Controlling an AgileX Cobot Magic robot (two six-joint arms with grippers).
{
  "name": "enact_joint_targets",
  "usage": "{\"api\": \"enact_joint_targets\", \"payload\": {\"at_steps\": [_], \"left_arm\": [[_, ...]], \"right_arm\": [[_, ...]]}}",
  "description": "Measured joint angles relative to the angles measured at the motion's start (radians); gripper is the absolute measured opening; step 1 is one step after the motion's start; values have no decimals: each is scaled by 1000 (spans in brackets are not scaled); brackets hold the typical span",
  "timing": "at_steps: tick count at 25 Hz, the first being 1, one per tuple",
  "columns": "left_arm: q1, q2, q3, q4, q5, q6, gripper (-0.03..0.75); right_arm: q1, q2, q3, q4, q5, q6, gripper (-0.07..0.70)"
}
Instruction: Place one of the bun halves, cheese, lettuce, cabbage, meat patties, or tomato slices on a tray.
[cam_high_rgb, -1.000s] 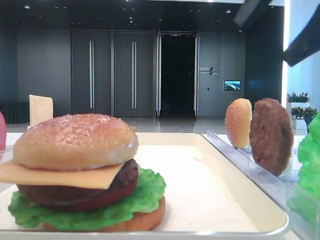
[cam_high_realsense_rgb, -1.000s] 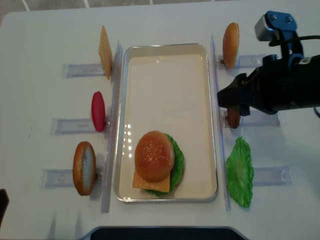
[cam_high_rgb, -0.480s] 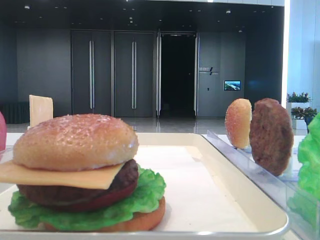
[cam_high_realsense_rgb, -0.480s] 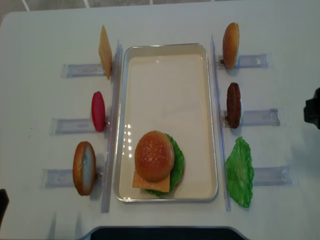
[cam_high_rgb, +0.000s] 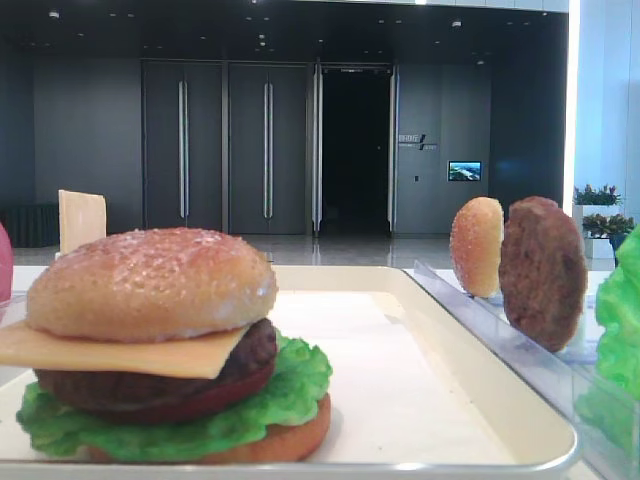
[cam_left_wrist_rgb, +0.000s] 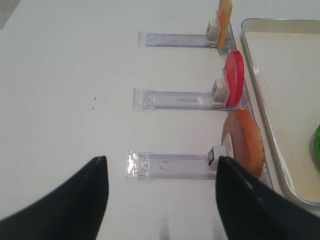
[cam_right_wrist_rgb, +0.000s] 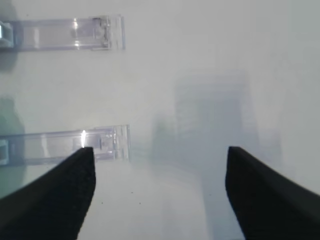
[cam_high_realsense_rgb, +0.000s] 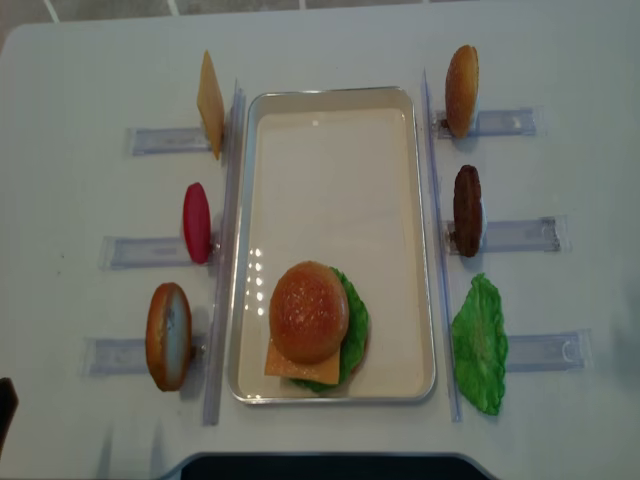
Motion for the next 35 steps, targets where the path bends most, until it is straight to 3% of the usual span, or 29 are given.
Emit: {"api": "enact_joint_targets", "payload": {"at_steps": [9, 18, 24, 35], "left_arm": [[0, 0, 0, 0, 0, 0, 513], [0, 0, 0, 0, 0, 0, 513], [0, 0, 0, 0, 0, 0, 513], [0, 0, 0, 0, 0, 0, 513]], "right_arm": [[0, -341, 164, -1, -11, 3, 542], [0, -603, 164, -1, -8, 8, 542], [0, -717, 187, -23, 70, 14, 542], [0, -884, 194, -28, 78, 14, 542]]}}
